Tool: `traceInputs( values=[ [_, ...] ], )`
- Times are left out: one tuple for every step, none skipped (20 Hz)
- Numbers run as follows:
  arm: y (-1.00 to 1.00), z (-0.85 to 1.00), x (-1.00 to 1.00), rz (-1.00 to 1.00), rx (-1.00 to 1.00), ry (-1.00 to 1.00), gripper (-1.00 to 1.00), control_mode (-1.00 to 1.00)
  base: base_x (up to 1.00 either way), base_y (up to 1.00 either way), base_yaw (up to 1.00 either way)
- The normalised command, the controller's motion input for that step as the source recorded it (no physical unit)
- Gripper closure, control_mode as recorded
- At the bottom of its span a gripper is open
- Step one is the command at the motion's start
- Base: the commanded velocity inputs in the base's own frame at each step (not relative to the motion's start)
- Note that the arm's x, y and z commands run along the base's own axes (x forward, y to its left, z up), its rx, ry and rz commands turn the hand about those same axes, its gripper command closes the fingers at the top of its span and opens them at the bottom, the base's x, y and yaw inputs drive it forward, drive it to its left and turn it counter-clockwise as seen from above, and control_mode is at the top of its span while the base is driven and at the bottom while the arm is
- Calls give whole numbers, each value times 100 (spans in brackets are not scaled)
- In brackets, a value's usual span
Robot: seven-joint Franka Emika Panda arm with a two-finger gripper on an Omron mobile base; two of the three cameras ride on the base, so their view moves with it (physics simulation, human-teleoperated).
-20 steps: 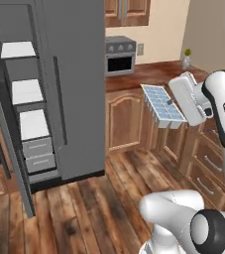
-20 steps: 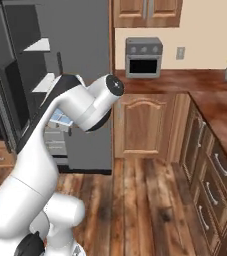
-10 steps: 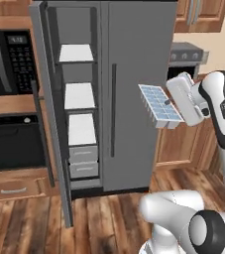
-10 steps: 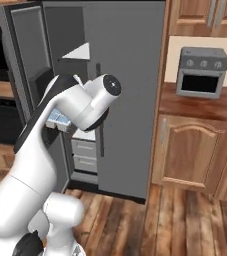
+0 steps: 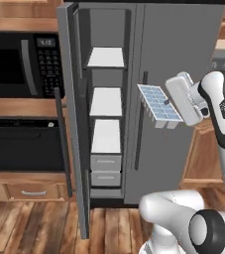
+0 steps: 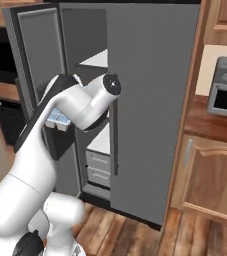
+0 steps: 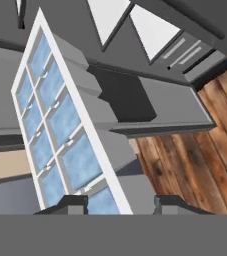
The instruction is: The ice cube tray has been filled with water. Take the tray and place it in the freezer to make ice. Close the freezer door after placing the tray.
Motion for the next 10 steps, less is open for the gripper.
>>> traceInputs(
  values=[
    [0, 0, 0, 0, 0, 0, 100, 100, 56, 24, 29],
    [0, 0, 0, 0, 0, 0, 100, 100, 44, 17, 27],
    [0, 0, 0, 0, 0, 0, 100, 100, 34, 8, 25],
    [0, 0, 0, 0, 0, 0, 100, 100, 28, 8, 24],
    [0, 0, 0, 0, 0, 0, 100, 100, 25, 6, 22],
    [0, 0, 0, 0, 0, 0, 100, 100, 26, 6, 21],
    [0, 0, 0, 0, 0, 0, 100, 100, 31, 10, 19],
    [0, 0, 0, 0, 0, 0, 100, 100, 35, 11, 18],
    [0, 0, 0, 0, 0, 0, 100, 100, 43, 16, 16],
    [0, 0, 0, 0, 0, 0, 100, 100, 51, 21, 14]
  ],
)
